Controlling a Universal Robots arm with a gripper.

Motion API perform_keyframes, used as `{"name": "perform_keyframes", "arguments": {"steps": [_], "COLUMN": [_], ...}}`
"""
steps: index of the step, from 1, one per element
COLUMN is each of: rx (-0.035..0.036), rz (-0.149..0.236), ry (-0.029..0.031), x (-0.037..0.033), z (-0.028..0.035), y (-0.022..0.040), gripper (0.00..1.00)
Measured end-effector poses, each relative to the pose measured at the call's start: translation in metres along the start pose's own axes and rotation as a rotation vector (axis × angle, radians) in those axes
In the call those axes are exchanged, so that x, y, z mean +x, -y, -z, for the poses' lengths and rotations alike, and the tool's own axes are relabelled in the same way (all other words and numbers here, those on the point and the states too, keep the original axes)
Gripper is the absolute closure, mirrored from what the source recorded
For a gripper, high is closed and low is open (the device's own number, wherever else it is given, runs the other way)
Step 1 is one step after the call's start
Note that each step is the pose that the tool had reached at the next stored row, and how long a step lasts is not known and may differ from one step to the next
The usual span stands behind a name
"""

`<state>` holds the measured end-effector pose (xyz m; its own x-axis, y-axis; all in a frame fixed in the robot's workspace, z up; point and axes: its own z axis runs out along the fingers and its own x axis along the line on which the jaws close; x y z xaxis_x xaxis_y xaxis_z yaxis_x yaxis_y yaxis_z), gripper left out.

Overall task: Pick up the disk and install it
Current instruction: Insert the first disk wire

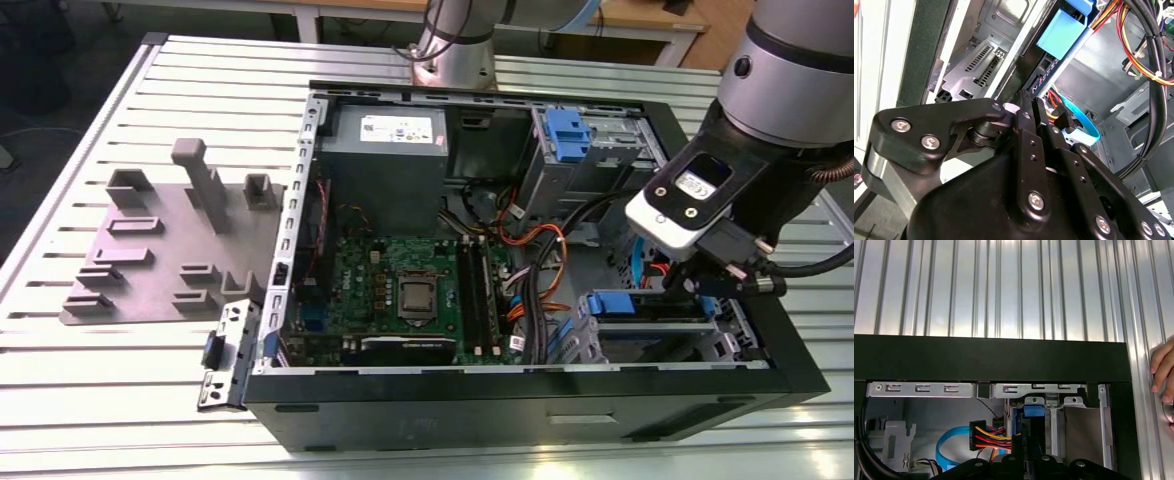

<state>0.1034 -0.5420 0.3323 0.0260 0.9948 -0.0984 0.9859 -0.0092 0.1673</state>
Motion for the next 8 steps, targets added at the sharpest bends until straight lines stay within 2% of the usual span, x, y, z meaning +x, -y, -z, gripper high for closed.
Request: {"name": "perform_keyframes", "arguments": {"steps": [5, 8], "rx": [0.0003, 0.0005], "rz": [-0.003, -0.005], "ry": [-0.0003, -0.0026], "x": [0.0001, 0.0002], "z": [-0.0004, -0.0016], "y": [0.0001, 0.0003], "gripper": [0.84, 0.84]}}
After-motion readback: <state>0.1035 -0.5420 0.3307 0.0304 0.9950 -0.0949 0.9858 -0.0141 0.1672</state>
